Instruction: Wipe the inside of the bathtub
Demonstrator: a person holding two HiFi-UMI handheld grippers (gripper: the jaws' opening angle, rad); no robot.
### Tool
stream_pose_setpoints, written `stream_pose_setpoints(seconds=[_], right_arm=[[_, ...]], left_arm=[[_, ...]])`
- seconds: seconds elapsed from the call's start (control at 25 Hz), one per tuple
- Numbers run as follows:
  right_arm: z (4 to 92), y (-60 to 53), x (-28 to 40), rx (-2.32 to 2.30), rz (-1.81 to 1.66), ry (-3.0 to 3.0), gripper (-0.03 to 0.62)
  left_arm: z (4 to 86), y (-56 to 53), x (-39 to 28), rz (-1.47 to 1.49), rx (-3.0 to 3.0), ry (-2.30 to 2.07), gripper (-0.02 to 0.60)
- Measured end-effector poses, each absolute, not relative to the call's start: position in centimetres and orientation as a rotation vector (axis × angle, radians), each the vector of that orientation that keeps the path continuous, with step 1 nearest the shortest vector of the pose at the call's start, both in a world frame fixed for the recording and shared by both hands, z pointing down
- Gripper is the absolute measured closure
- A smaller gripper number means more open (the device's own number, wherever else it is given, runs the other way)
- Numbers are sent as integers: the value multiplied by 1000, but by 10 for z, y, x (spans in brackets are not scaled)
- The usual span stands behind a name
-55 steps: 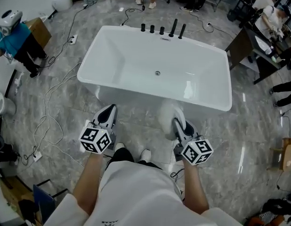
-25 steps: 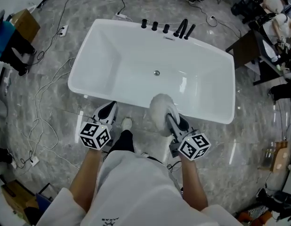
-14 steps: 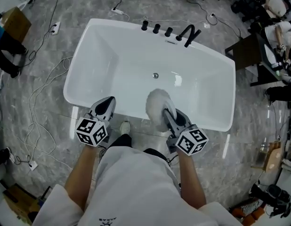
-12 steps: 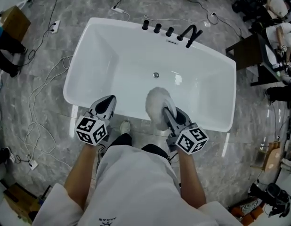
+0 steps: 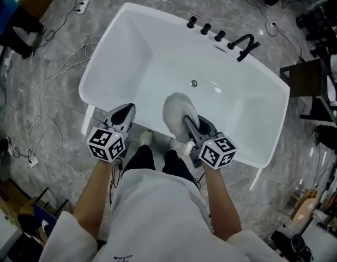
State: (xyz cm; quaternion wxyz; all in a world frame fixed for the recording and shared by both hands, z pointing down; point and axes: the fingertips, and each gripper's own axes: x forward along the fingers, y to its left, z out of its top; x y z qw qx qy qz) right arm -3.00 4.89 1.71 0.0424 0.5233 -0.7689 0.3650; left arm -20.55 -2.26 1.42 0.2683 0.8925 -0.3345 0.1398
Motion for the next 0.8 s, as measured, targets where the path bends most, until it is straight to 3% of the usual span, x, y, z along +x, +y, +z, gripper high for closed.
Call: stream_pose_setpoints(seconds=[0.8], right_arm=[[217,-51,-205,954,1383,-2388,497]], left_arm=[[135,-25,-359,436,2050,-1481,569]])
